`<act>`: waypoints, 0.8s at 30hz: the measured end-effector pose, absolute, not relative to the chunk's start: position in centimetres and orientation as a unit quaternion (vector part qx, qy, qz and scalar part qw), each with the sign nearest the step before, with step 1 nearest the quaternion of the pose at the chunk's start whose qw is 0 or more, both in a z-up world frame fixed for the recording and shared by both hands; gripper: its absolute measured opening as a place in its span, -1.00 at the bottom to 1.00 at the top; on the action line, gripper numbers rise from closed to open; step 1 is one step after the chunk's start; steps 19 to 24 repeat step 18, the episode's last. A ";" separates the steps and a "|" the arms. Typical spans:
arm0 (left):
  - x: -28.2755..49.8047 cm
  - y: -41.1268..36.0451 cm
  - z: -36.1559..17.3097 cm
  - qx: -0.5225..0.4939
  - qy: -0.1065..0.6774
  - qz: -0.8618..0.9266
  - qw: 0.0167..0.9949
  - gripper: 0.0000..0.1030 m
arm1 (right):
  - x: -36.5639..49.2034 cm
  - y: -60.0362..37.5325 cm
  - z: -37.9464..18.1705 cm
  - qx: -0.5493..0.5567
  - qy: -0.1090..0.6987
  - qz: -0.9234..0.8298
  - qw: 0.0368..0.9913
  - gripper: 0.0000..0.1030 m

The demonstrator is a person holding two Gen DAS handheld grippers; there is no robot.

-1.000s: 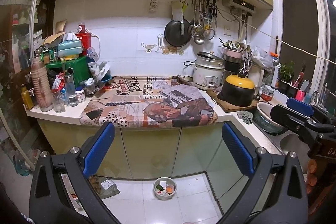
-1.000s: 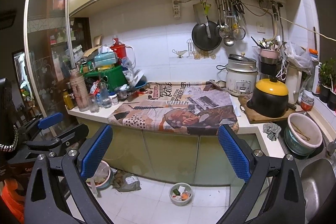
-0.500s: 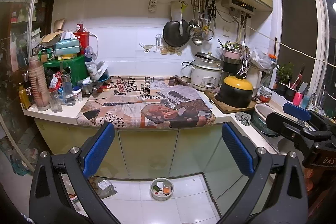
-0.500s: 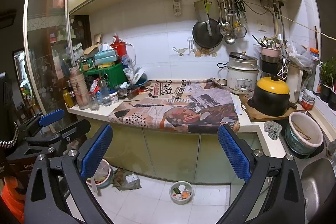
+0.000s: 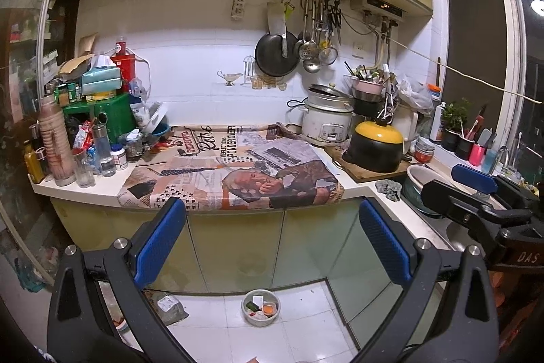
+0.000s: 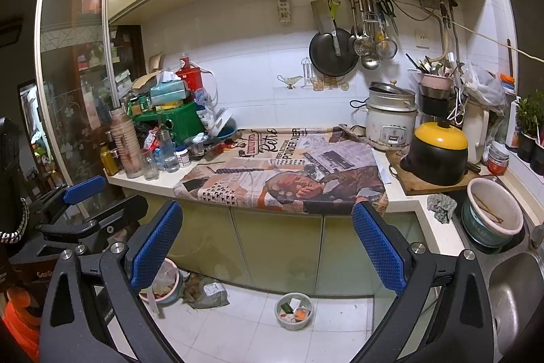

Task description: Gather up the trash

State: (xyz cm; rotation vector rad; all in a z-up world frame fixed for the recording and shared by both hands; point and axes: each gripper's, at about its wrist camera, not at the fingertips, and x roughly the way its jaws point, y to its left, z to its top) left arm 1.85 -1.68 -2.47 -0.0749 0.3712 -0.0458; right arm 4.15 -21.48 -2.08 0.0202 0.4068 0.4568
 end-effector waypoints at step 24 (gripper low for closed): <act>4.1 -1.3 -2.7 -0.035 0.180 0.000 0.983 0.99 | 5.8 -20.6 -2.2 0.010 0.208 0.225 0.952 0.94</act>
